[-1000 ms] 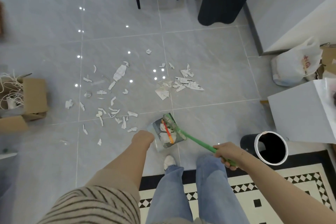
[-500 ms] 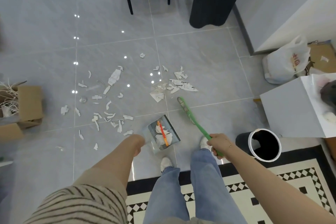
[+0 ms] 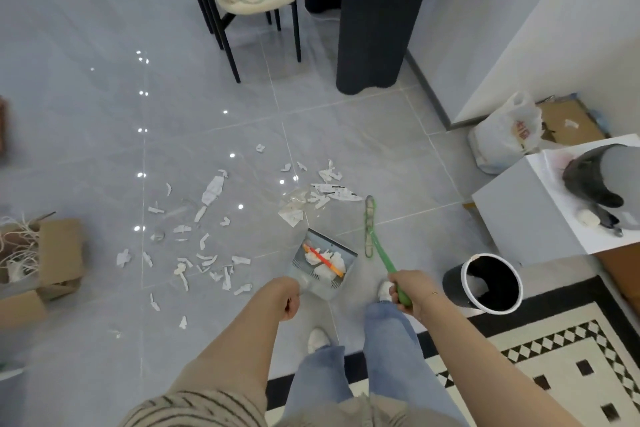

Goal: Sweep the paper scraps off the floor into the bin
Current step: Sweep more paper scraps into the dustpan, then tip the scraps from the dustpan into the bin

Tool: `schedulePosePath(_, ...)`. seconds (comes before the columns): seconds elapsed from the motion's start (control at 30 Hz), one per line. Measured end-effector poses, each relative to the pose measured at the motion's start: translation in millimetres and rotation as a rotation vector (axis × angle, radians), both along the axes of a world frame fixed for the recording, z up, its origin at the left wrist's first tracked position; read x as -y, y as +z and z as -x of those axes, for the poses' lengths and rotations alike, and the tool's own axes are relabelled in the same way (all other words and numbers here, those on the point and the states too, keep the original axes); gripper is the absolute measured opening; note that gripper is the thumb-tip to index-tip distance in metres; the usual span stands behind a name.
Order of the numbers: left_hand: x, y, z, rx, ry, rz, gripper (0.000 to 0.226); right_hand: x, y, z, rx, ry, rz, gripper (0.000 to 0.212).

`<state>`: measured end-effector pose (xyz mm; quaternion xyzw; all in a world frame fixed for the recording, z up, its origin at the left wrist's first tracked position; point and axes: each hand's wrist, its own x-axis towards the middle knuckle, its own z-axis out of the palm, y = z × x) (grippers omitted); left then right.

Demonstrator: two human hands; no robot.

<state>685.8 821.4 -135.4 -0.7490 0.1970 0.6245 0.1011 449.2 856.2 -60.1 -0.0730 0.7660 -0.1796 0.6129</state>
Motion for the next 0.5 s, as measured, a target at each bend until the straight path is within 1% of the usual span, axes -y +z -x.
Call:
schedulePosePath(0.03, -8, 10, 5, -0.053, 0.113, -0.004, 0.034, -9, 5, 0, 0.009, -0.028, 0.012, 0.014)
schedulePosePath(0.07, -12, 19, 10, -0.071, 0.152, 0.008, 0.034, -15, 8, 1, 0.016, -0.057, 0.019, 0.014)
schedulePosePath(0.13, -25, 24, 20, -0.104, 0.169, 0.017, 0.034, -31, 11, 8, 0.027, -0.113, 0.030, 0.015)
schedulePosePath(0.17, -31, 29, 26, -0.095, 0.196, 0.060, 0.034, -40, 14, 13, 0.025, -0.133, 0.035, 0.017)
schedulePosePath(0.23, -33, 40, 33, -0.102, 0.243, 0.070, 0.034, -54, 18, 22, 0.020, -0.156, 0.041, 0.019)
schedulePosePath(0.3, -38, 52, 42, -0.132, 0.203, 0.081, 0.035, -68, 22, 31, 0.024, -0.179, 0.049, 0.020)
schedulePosePath(0.43, -48, 70, 57, -0.196, 0.206, 0.118, 0.034, -89, 26, 47, 0.088, -0.249, 0.074, 0.014)
schedulePosePath(0.5, -61, 79, 64, -0.199, 0.203, 0.135, 0.033, -102, 30, 56, 0.119, -0.271, 0.084, 0.014)
